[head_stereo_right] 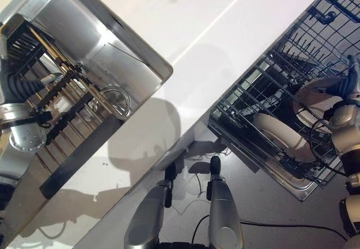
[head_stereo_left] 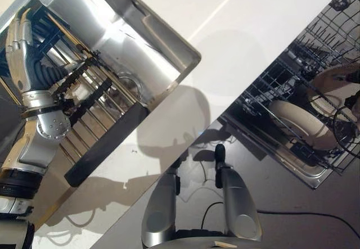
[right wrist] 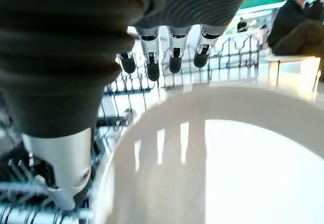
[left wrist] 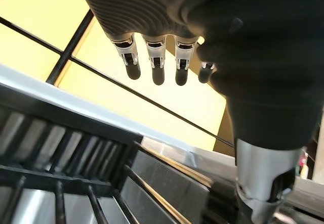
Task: Pick up plates and place into dishwasher.
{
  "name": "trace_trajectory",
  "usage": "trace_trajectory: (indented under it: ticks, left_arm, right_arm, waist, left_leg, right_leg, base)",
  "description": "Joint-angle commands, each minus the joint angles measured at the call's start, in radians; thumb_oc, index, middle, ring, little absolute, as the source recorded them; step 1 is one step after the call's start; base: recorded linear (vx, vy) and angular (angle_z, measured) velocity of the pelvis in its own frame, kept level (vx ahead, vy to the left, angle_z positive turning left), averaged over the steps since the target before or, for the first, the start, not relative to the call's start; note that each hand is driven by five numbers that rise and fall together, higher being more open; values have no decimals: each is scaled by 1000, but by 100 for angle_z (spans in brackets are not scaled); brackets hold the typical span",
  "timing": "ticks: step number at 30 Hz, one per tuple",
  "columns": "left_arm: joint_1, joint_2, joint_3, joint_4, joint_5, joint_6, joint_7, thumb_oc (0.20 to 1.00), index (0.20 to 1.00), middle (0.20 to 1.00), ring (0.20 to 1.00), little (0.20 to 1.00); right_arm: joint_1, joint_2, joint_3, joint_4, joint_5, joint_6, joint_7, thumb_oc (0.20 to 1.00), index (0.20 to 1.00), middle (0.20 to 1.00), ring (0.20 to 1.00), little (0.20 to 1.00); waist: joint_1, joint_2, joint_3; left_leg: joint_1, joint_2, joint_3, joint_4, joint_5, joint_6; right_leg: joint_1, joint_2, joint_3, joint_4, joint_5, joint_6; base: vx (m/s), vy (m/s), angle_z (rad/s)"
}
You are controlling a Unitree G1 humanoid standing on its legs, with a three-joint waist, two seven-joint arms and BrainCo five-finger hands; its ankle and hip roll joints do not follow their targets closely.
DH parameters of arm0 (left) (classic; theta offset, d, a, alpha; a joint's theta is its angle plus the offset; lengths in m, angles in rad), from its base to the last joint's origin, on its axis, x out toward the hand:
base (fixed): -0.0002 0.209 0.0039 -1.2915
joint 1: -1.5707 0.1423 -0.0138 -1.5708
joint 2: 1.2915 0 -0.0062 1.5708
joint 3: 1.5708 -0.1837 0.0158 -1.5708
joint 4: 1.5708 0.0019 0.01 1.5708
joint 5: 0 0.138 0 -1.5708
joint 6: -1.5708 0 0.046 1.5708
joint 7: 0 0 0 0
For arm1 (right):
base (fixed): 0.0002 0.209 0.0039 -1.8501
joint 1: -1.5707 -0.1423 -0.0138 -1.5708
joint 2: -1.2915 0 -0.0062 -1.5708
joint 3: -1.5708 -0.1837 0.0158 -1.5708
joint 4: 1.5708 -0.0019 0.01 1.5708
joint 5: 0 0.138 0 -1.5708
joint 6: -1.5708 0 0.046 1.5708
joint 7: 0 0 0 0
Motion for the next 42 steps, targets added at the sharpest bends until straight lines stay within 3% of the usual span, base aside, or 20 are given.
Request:
trace_trajectory:
  ticks: [1, 6, 10, 14, 20, 33, 42]
  left_arm:
    - [60, -13, 68, -70, -9, -41, 10, 1000, 1000, 1000, 1000, 1000]
    - [123, -50, 107, -84, 4, -49, 13, 1000, 1000, 1000, 1000, 1000]
    - [177, -105, 133, -85, 26, -72, 15, 1000, 1000, 1000, 1000, 1000]
    - [213, -174, 139, -102, 58, -79, 22, 1000, 1000, 1000, 1000, 1000]
    - [242, -249, 118, -94, 68, -97, 54, 1000, 1000, 1000, 1000, 1000]
    - [298, -335, 102, -98, 64, -116, 51, 1000, 1000, 1000, 1000, 1000]
    - [335, -377, 85, -91, 53, -133, 46, 1000, 1000, 1000, 1000, 1000]
  right_arm:
    - [39, -33, -86, -89, 31, -12, -127, 1000, 1000, 1000, 1000, 1000]
    - [153, 20, -231, -217, 41, -21, -217, 1000, 1000, 1000, 1000, 1000]
    - [265, 145, -331, -373, 79, -32, -303, 1000, 1000, 1000, 1000, 1000]
    - [351, 286, -387, -482, 140, -109, -400, 1000, 1000, 1000, 1000, 1000]
    - [414, 405, -396, -536, 178, -191, -491, 1000, 1000, 1000, 1000, 1000]
    - [492, 494, -390, -577, 163, -308, -615, 1000, 1000, 1000, 1000, 1000]
    - [524, 519, -373, -558, 129, -314, -699, 1000, 1000, 1000, 1000, 1000]
  waist:
    - [-23, -15, -64]
    - [-33, -13, -87]
    - [-48, -6, -103]
    - [-64, 14, -113]
    - [-85, 61, -124]
    - [-112, 120, -155]
    - [-124, 155, -162]
  left_leg:
    - [-67, 18, 22, 45, 18, 21]
    - [-38, 20, 36, 39, 10, 23]
    - [-21, 20, 48, 31, 6, 24]
    - [-2, 10, 60, 28, -4, 31]
    - [25, -9, 84, 8, -13, 39]
    - [70, -61, 124, 27, -54, 52]
    - [102, -87, 148, 58, -88, 60]
  right_leg:
    - [85, -31, -25, -142, 18, 41]
    - [107, -37, -20, -146, 15, 47]
    - [115, -40, -8, -147, 13, 49]
    - [118, -50, 11, -148, 14, 52]
    - [117, -74, 44, -160, 20, 63]
    - [134, -144, 102, -173, 35, 98]
    - [163, -182, 127, -183, 43, 116]
  base:
    - [59, 50, -2]
    - [57, 87, -3]
    - [32, 120, -4]
    - [7, 156, -13]
    - [-32, 212, -10]
    - [-29, 164, -14]
    - [9, 114, -7]
